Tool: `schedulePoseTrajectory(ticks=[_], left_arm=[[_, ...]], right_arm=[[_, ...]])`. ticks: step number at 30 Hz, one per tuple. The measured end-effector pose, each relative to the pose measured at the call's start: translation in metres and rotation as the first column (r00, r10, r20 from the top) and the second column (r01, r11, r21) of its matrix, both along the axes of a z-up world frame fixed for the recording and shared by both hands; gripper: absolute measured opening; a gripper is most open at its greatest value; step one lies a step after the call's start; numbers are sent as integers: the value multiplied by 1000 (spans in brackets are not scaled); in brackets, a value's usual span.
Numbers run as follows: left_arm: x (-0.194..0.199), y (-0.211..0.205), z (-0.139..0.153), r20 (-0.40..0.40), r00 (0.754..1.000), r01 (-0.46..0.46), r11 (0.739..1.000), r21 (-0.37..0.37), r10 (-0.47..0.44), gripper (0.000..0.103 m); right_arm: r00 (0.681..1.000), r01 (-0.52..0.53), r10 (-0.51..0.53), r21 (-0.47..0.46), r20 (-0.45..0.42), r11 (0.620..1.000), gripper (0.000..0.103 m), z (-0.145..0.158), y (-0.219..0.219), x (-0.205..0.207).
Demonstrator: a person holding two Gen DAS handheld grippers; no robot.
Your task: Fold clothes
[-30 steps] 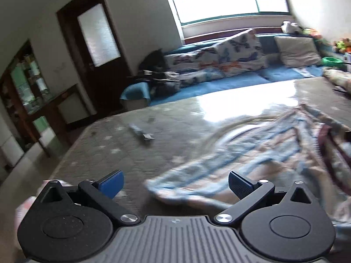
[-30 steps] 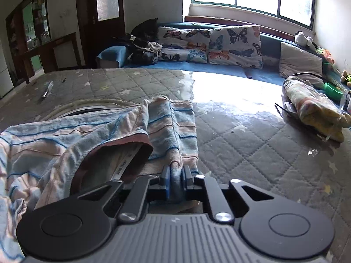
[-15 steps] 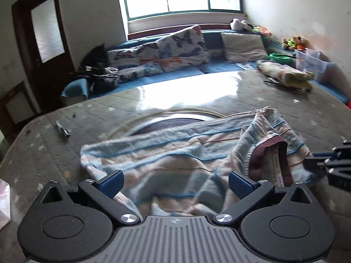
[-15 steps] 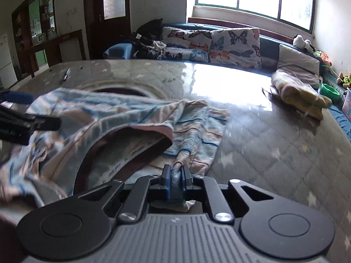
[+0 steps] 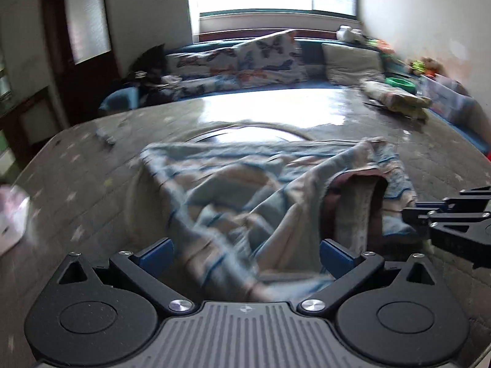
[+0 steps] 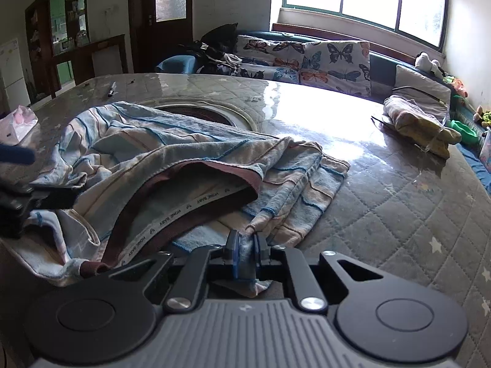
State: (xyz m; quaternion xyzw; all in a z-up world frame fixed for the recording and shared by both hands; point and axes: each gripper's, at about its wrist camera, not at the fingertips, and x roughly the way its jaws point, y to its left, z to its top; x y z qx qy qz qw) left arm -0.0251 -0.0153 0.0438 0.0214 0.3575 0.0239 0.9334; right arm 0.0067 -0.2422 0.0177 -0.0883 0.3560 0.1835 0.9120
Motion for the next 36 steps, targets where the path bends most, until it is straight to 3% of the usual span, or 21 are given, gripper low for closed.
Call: schedulePoseTrajectory(ticks=[5, 7, 13, 15, 19, 21, 23, 25, 36], left_arm=[[-21, 6, -1, -34, 996, -82, 994, -68, 79, 103], [-25, 8, -2, -61, 994, -98, 987, -127, 90, 103], [-21, 16, -13, -176, 980, -141, 939, -315, 88, 101], [-18, 15, -18, -205, 975, -155, 925, -346, 86, 99], [-15, 16, -24, -205, 973, -177, 920, -349, 110, 81], [-13, 18, -23, -183, 978, -158, 917, -367, 95, 59], [-12, 22, -20, -174, 981, -149, 914, -376, 88, 30], [-11, 28, -12, -155, 985, -134, 917, -377, 80, 19], [-21, 84, 56, 32, 999, -13, 944, -329, 25, 15]], right_arm=[[1000, 9, -9, 9, 7, 1000, 9, -2, 1, -4], [1000, 8, -8, -3, 16, 1000, 9, -3, 3, -4], [1000, 18, -19, 3, 20, 1000, 10, -5, 2, -4], [1000, 20, -20, 5, 20, 1000, 10, -5, 2, -4], [1000, 24, -24, 10, 19, 1000, 11, -7, 2, -4], [1000, 25, -26, 13, 18, 1000, 11, -7, 2, -4], [1000, 25, -26, 14, 17, 1000, 12, -8, 2, -4], [999, 27, -28, 15, 17, 1000, 12, -8, 1, -4], [999, 48, -48, 14, 12, 999, 14, -10, -5, 0]])
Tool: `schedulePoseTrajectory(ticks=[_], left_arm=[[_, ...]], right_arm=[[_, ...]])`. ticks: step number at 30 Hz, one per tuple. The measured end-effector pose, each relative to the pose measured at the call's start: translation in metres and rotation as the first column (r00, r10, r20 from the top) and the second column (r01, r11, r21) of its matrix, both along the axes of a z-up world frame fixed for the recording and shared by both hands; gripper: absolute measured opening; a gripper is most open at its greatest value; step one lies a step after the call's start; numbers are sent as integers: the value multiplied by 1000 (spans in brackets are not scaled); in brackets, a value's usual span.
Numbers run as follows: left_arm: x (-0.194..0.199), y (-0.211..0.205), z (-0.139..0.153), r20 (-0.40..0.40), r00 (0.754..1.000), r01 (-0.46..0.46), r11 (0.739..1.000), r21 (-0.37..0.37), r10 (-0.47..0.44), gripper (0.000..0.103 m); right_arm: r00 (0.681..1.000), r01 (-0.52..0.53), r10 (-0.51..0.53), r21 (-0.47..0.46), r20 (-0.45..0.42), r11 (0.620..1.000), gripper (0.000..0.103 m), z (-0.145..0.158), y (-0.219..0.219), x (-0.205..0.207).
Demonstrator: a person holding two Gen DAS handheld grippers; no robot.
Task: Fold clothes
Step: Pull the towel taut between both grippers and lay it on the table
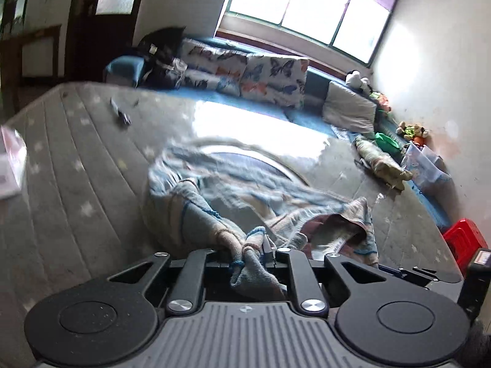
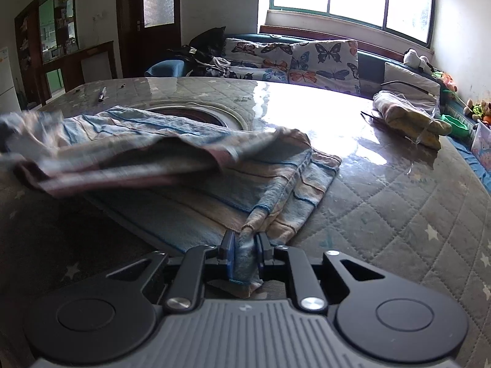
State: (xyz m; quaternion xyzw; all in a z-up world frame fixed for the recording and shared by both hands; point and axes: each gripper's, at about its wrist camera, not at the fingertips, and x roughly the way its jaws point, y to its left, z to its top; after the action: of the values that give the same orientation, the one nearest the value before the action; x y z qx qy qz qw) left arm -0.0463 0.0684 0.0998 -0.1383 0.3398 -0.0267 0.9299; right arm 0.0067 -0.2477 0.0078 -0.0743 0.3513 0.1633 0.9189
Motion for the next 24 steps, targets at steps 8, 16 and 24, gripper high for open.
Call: schedulePoseTrajectory(ticks=[8, 16, 24], left_arm=[[-18, 53, 0, -46, 994, 97, 995, 18, -97, 15], [-30, 76, -48, -170, 974, 155, 987, 32, -147, 16], [-32, 70, -73, -199, 970, 149, 988, 43, -138, 20]], right_arm=[[999, 34, -34, 5, -4, 999, 21, 0, -11, 4], [1000, 26, -27, 18, 6, 999, 26, 15, -12, 2], [998, -3, -1, 56, 58, 998, 28, 53, -6, 13]])
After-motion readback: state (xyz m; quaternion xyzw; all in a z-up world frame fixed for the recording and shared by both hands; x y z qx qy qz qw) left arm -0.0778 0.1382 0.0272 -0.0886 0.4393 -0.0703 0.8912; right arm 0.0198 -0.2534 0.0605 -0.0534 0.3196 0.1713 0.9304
